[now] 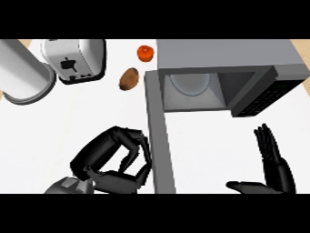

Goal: Pick up the milk, place it into the microwave and close the microwave

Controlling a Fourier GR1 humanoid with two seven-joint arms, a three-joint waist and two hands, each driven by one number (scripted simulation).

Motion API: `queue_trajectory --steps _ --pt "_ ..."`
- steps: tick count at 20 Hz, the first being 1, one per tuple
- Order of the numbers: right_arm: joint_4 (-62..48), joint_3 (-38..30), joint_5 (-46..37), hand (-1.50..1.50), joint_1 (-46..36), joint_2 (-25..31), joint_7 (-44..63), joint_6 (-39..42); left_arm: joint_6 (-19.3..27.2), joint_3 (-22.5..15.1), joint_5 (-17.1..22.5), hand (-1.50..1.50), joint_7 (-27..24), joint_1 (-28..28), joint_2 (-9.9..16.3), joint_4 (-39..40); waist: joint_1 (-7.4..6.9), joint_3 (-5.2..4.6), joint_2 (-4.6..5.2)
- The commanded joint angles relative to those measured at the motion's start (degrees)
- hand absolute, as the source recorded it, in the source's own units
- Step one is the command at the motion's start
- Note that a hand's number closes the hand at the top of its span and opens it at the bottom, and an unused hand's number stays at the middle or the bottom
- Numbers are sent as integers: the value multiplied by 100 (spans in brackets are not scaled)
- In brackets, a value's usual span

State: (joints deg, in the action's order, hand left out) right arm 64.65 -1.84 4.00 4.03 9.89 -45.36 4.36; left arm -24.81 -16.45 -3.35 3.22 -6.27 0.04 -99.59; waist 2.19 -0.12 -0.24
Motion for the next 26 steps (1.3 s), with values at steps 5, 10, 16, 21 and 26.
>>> queue_trajectory --steps 5,10,16,21,26 --pt "1732 39 26 -150 1427 541 -52 334 1130 -823 -645 150 -1171 -954 -3 2400 17 1 34" --pt "2594 197 362 -150 1637 523 279 741 2780 -1835 -375 150 -2404 -1259 -2 3699 91 -5 55" --pt "3412 75 902 -150 1911 748 592 1197 3942 -2894 868 150 -2926 -1997 -2 4595 209 -7 78" --pt "4129 -150 1248 -150 1877 1053 1143 1283 4292 -3548 1640 150 -2954 -2135 -2 4934 370 -15 115" --pt "4532 177 1252 -150 1919 990 1343 1375 4598 -3701 2482 150 -3066 -2684 -2 4777 551 -22 161"
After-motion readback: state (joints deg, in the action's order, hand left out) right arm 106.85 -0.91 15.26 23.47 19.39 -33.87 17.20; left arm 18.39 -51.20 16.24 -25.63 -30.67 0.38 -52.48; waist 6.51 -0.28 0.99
